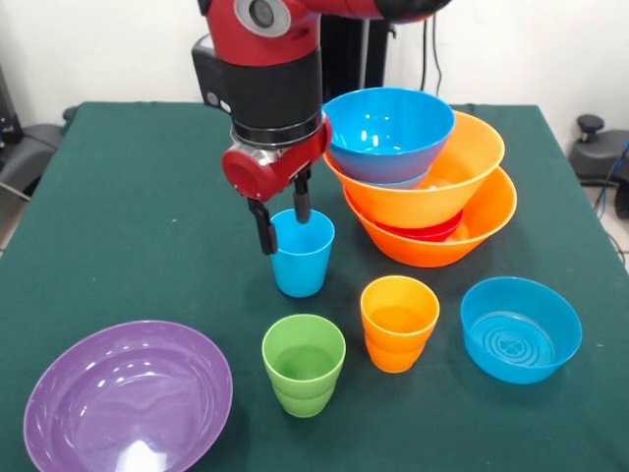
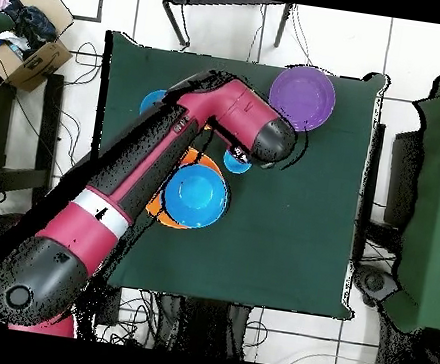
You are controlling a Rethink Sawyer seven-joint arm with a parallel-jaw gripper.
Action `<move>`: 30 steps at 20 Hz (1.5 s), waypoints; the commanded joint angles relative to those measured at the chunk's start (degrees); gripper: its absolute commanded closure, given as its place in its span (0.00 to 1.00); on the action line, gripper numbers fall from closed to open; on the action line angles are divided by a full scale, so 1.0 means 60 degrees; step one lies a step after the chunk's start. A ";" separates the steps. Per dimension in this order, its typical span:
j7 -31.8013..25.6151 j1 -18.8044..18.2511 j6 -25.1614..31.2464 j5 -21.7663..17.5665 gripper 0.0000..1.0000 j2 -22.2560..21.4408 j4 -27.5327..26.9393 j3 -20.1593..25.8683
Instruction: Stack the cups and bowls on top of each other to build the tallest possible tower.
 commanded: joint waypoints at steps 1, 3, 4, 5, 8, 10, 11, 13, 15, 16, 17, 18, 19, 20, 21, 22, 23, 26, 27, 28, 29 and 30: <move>-0.1610 0.0074 0.0992 0.0152 0.00 0.0697 -0.0073 0.1270; -0.1527 0.0034 0.1103 0.0197 0.00 0.0792 -0.0149 0.1254; -0.1572 0.0009 0.1143 0.0211 0.00 0.0823 -0.0180 0.1260; -0.1666 -0.0010 0.1206 0.0214 0.00 0.0861 -0.0208 0.1257; -0.1848 -0.0041 0.1278 0.0205 0.00 0.0954 -0.0322 0.1259; -0.1822 -0.0061 0.1297 0.0198 0.00 0.0992 -0.0365 0.1241; -0.1884 -0.0095 0.1302 0.0202 0.00 0.0979 -0.0337 0.1248; -0.1964 -0.0145 0.1311 0.0226 0.00 0.0972 -0.0306 0.1273; -0.1965 -0.0142 0.1357 0.0255 0.00 0.0988 -0.0302 0.1271; -0.1969 -0.0129 0.1380 0.0275 0.00 0.0991 -0.0300 0.1273; -0.2023 -0.0121 0.1413 0.0307 0.00 0.0993 -0.0287 0.1299; -0.2082 -0.0109 0.1422 0.0343 0.00 0.0993 -0.0265 0.1338; -0.2169 -0.0095 0.1446 0.0395 0.00 0.0987 -0.0251 0.1398; -0.2275 -0.0076 0.1496 0.0444 0.00 0.0985 -0.0217 0.1444; -0.2263 -0.0077 0.1536 0.0499 0.00 0.1009 -0.0240 0.1477; -0.2218 -0.0095 0.1635 0.0596 0.00 0.1017 -0.0264 0.1529; -0.2173 -0.0113 0.1735 0.0694 0.00 0.1025 -0.0288 0.1580; -0.2332 -0.0110 0.1808 0.0768 0.00 0.1060 -0.0360 0.1677; -0.2467 -0.0117 0.1778 0.0760 0.00 0.1079 -0.0344 0.1725; -0.2424 -0.0064 0.1778 0.0752 0.00 0.1137 -0.0385 0.1720; -0.2471 -0.0052 0.1758 0.0785 0.00 0.1130 -0.0376 0.1749; -0.2517 -0.0037 0.1730 0.0803 0.00 0.1140 -0.0368 0.1753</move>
